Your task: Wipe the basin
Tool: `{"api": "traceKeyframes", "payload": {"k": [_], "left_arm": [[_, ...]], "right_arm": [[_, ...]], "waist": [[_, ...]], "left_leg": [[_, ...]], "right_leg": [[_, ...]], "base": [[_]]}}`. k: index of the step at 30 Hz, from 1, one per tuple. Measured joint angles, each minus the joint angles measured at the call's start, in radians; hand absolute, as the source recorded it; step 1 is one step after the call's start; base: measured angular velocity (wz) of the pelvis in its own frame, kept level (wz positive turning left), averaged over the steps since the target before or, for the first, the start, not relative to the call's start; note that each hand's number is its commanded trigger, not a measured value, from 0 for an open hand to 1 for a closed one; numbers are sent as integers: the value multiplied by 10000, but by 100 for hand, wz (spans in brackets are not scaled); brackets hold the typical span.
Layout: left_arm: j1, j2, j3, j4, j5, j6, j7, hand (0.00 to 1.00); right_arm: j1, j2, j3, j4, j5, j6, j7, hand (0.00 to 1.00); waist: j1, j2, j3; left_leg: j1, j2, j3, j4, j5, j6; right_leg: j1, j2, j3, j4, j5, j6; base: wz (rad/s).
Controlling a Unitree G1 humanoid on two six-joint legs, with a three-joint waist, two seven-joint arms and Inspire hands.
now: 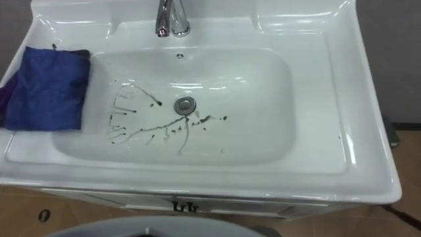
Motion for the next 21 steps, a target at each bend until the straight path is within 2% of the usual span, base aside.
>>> {"api": "traceKeyframes", "payload": {"k": [4,7,14,18,21], "left_arm": [[40,-38,-554,-1,662,1,-450,0],[47,-57,-918,-1,669,4,-740,0],[51,-82,-1253,2,1164,48,-1195,0],[51,-112,-1578,16,1474,223,-1672,0],[53,-245,-1780,36,1659,403,-2012,0]], "right_arm": [[-131,32,107,170,-159,30,166,0],[-319,34,290,408,-177,44,241,0],[-373,34,590,485,-180,144,593,0],[-465,39,751,403,-165,158,809,0],[-552,39,868,359,-140,183,808,0]], "waist": [[-195,-80,23],[-299,-70,17],[-270,-56,-34],[-266,-93,-17],[-261,-165,11]], "left_leg": [[5,74,39,-1,-5,-9],[6,80,36,2,-5,-9],[74,88,128,-11,1,-10],[121,91,162,-17,5,-13],[185,90,176,-29,4,-13]], "right_leg": [[17,74,105,-158,82,-50],[22,90,135,-185,107,-61],[31,119,286,-140,117,-56],[49,107,348,-82,125,-53],[122,110,360,-123,132,-51]], "base": [[-6],[-1],[-4],[-2],[0]]}}
